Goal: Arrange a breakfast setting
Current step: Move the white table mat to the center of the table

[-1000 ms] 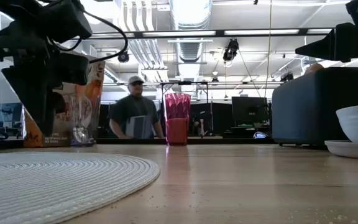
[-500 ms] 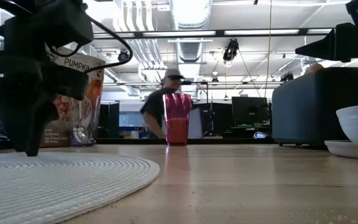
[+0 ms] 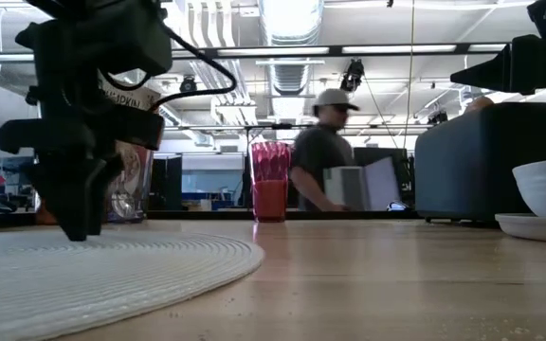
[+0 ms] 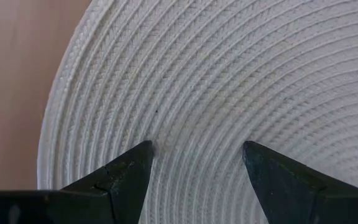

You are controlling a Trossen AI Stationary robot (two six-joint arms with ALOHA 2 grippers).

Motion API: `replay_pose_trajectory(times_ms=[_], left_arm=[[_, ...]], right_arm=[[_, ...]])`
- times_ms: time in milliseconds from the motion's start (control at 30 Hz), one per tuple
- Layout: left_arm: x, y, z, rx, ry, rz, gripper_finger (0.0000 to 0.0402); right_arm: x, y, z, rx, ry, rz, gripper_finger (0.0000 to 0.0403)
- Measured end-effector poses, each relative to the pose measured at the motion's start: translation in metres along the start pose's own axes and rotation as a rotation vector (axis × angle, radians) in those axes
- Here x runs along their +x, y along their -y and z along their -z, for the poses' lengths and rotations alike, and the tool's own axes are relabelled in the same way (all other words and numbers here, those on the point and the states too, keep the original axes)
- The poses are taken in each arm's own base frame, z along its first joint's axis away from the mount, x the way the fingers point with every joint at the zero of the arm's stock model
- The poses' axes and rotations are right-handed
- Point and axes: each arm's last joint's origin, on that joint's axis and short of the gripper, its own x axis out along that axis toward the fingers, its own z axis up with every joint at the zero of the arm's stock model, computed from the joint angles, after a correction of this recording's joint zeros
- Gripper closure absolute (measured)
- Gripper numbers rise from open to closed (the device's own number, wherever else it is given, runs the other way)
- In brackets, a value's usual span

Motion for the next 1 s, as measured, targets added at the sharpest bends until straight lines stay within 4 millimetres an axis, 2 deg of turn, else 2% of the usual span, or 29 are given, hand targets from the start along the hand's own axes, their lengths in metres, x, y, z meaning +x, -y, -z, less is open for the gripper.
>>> replay_pose_trajectory(times_ms=[333, 533, 833, 1000], left_arm=[[0.0, -0.002, -0.036, 0.11, 0.036, 0.003, 0.0161], [-0.003, -0.015, -0.059, 0.162, 0.089, -0.01, 0.0161], [0.013, -0.032, -0.101, 0.182, 0.173, 0.003, 0.0161], [0.014, -0.043, -0.125, 0.183, 0.208, -0.028, 0.0161]], right_arm=[[0.0, 0.0, 0.0, 0.001, 0.0, 0.0, 0.0165], [0.0, 0.0, 0.0, 0.0, 0.0, 0.0, 0.0165], [0.0, 0.0, 0.0, 0.0, 0.0, 0.0, 0.0165], [0.0, 0.0, 0.0, 0.001, 0.0, 0.0, 0.0165]])
